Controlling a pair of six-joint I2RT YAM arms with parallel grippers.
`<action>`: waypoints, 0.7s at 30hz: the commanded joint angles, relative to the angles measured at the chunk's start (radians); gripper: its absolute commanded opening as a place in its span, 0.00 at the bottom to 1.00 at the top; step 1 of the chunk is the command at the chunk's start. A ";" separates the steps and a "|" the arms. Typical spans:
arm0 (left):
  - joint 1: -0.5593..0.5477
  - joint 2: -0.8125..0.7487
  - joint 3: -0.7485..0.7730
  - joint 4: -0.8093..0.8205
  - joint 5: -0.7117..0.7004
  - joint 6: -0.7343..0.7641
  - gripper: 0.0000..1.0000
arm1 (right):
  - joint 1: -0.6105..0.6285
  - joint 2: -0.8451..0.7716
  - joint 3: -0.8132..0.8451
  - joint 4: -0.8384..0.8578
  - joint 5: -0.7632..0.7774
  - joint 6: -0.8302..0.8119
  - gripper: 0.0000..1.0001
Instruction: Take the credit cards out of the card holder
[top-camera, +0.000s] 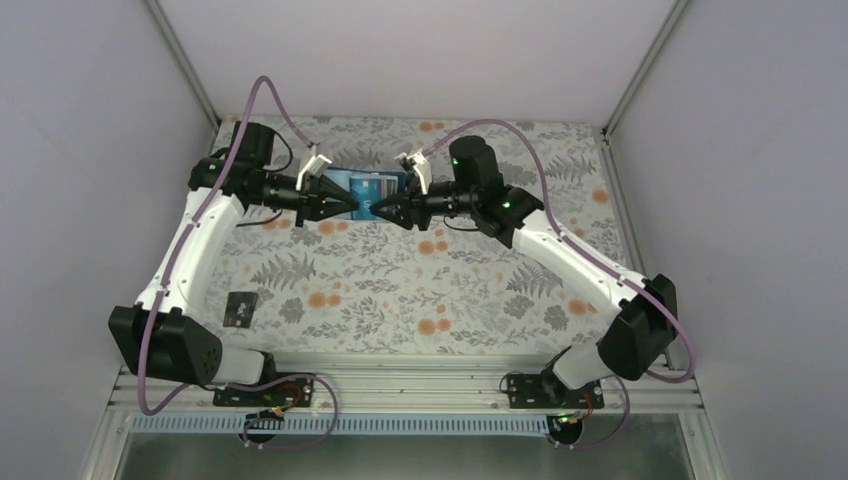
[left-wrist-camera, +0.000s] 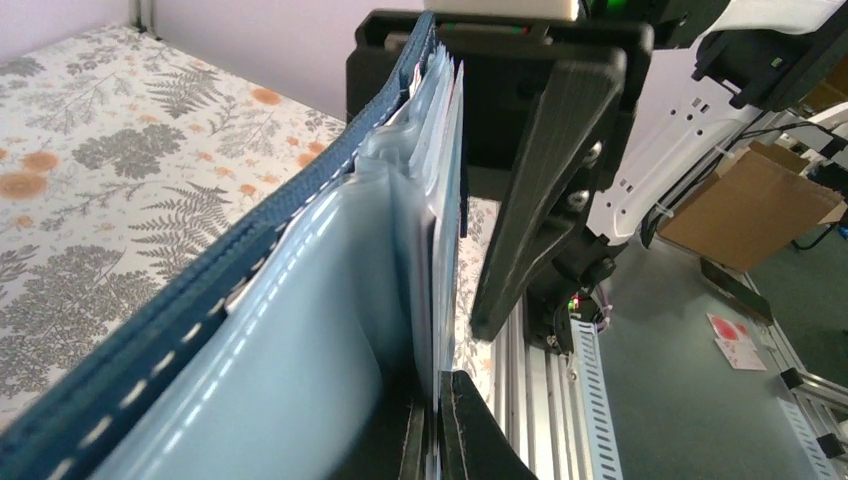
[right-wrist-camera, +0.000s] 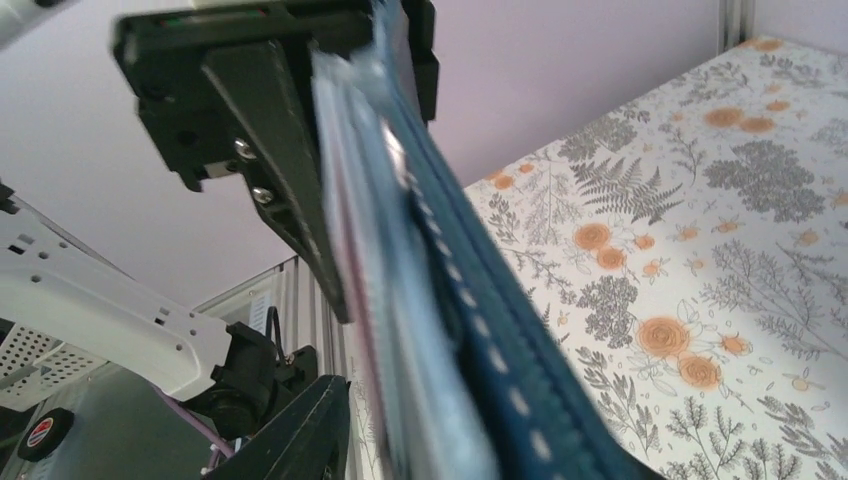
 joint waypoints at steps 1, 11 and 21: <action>0.005 -0.020 -0.003 -0.044 0.060 0.086 0.02 | -0.014 -0.060 -0.009 0.041 -0.030 -0.039 0.45; 0.007 -0.031 0.001 -0.071 0.059 0.118 0.02 | -0.025 -0.068 -0.009 0.040 -0.081 -0.051 0.27; 0.025 -0.031 0.020 -0.112 0.078 0.159 0.17 | -0.049 -0.084 -0.029 0.045 -0.128 -0.064 0.04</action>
